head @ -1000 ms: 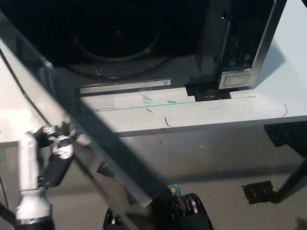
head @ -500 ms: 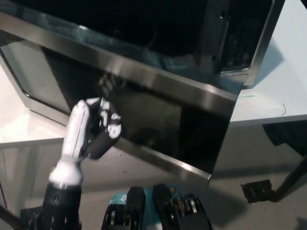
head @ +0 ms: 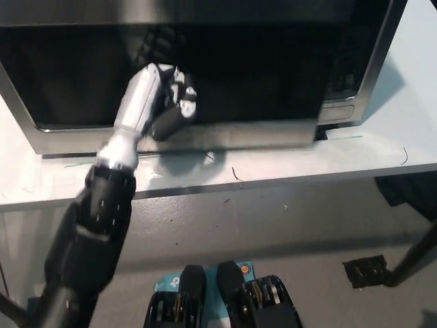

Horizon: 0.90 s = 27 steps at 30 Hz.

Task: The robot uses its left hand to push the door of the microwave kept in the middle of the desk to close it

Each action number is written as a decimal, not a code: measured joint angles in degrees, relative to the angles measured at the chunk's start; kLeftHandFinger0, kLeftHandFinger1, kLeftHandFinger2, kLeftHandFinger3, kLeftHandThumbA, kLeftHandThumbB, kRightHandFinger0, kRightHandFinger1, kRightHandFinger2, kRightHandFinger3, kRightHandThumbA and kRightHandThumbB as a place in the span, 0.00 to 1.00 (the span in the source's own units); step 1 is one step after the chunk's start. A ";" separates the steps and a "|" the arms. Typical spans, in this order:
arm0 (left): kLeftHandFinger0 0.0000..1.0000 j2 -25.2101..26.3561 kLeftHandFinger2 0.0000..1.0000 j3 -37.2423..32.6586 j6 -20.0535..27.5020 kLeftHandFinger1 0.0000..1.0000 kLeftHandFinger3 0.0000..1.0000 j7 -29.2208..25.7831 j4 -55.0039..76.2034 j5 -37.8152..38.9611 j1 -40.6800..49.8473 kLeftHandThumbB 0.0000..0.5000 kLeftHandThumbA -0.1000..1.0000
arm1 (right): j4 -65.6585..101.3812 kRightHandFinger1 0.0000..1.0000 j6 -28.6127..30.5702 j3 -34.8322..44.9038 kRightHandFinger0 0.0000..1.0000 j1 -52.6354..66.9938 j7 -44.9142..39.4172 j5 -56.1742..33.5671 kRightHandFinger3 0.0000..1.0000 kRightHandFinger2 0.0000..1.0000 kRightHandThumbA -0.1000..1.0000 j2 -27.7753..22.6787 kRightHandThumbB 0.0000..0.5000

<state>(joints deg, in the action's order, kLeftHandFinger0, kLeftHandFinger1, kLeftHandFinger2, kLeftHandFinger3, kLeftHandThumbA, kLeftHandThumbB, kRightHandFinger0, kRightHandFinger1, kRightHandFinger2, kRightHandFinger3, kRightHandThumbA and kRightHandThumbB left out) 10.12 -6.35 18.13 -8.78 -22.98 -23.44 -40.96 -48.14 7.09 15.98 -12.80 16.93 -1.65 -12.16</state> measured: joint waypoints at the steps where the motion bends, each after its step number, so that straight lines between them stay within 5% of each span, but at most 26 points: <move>1: 0.00 0.46 0.04 -0.29 0.34 0.00 0.23 -0.37 -2.17 -0.87 -1.38 0.25 0.00 | -0.02 0.57 0.02 0.05 0.62 0.00 -0.02 -0.05 0.50 0.53 0.00 0.01 0.40; 4: 0.00 0.63 0.03 -1.94 2.31 0.00 0.25 -1.64 -6.37 -3.14 -3.86 0.23 0.00 | -0.01 0.56 0.09 0.30 0.61 0.14 -0.03 -0.14 0.50 0.53 0.00 0.11 0.40; 8: 0.00 0.62 0.00 -2.73 4.38 0.00 0.14 -3.40 -11.17 -5.21 -5.68 0.19 0.00 | -0.03 0.58 0.21 0.41 0.65 0.13 -0.04 -0.18 0.49 0.54 0.00 0.26 0.38; 13: 0.00 0.63 0.09 -1.90 5.08 0.01 0.27 -4.33 -9.26 -5.88 -5.74 0.21 0.00 | -0.04 0.59 0.41 0.63 0.65 0.26 -0.05 -0.17 0.50 0.56 0.00 0.25 0.39; 16: 0.00 0.63 0.06 -0.11 4.71 0.00 0.25 -4.39 -4.10 -5.47 -4.59 0.19 0.00 | -0.02 0.57 0.40 0.63 0.62 0.23 -0.04 -0.11 0.50 0.54 0.00 0.24 0.37; 27: 0.00 -0.02 0.02 4.80 3.76 0.00 0.26 -3.45 22.37 0.08 17.66 0.13 0.00 | -0.77 0.61 0.50 0.62 0.66 0.24 -0.13 -0.10 0.52 0.58 0.00 0.22 0.39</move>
<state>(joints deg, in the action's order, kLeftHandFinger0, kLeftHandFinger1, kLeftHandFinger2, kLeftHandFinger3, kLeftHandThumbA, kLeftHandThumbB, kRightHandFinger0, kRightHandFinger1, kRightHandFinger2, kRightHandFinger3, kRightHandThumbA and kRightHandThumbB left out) 10.10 -1.55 21.89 -12.23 -0.61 -23.36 -23.30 -48.91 7.59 16.60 -12.56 16.80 -1.75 -11.94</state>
